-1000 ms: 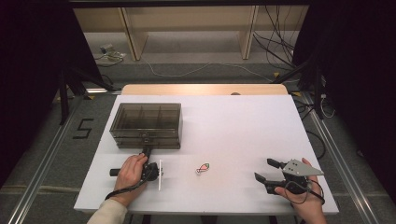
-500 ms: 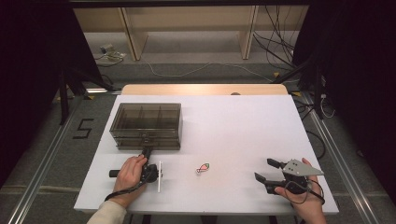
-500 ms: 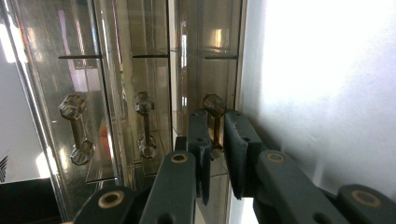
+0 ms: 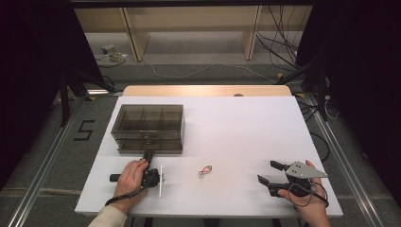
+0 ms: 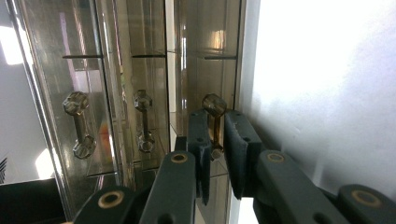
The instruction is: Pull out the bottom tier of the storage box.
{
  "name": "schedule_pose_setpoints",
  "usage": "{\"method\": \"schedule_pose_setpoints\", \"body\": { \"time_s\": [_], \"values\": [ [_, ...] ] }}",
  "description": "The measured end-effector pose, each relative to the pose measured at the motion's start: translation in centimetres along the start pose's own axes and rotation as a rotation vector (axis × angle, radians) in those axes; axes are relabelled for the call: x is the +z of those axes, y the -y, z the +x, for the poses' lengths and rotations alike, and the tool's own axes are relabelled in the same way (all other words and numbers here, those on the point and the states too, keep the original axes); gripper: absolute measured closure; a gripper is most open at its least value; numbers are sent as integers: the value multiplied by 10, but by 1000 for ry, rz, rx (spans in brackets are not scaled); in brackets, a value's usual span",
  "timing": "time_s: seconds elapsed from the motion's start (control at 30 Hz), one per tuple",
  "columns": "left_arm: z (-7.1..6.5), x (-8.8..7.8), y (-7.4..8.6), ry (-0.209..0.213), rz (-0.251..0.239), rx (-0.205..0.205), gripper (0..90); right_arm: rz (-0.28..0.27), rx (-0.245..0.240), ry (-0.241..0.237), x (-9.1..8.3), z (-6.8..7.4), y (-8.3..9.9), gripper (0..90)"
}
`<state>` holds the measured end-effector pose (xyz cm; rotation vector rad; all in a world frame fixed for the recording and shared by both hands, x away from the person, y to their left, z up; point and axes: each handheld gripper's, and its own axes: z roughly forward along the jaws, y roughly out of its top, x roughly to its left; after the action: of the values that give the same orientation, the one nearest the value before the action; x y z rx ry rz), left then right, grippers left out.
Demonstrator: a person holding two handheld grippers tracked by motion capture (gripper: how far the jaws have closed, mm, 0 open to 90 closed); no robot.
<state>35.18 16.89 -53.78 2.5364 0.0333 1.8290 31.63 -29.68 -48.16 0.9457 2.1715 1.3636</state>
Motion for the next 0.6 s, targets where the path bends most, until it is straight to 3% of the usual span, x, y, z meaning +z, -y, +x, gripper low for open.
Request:
{"method": "schedule_pose_setpoints", "body": {
  "time_s": [0.27, 0.47, 0.57, 0.6],
  "values": [
    [1, -2, 1, 11, -7, 2, 806, 2, 1, 0, 1, 0, 0, 258],
    [3, -3, 1, 59, -37, -46, 700, 0, 2, 0, 0, 0, 0, 258],
    [8, -7, 4, 70, -54, -106, 636, 1, 3, 0, 0, 0, 0, 258],
    [10, -8, 4, 72, -52, -108, 620, 3, 2, -1, 0, 0, 0, 258]
  ]
}}
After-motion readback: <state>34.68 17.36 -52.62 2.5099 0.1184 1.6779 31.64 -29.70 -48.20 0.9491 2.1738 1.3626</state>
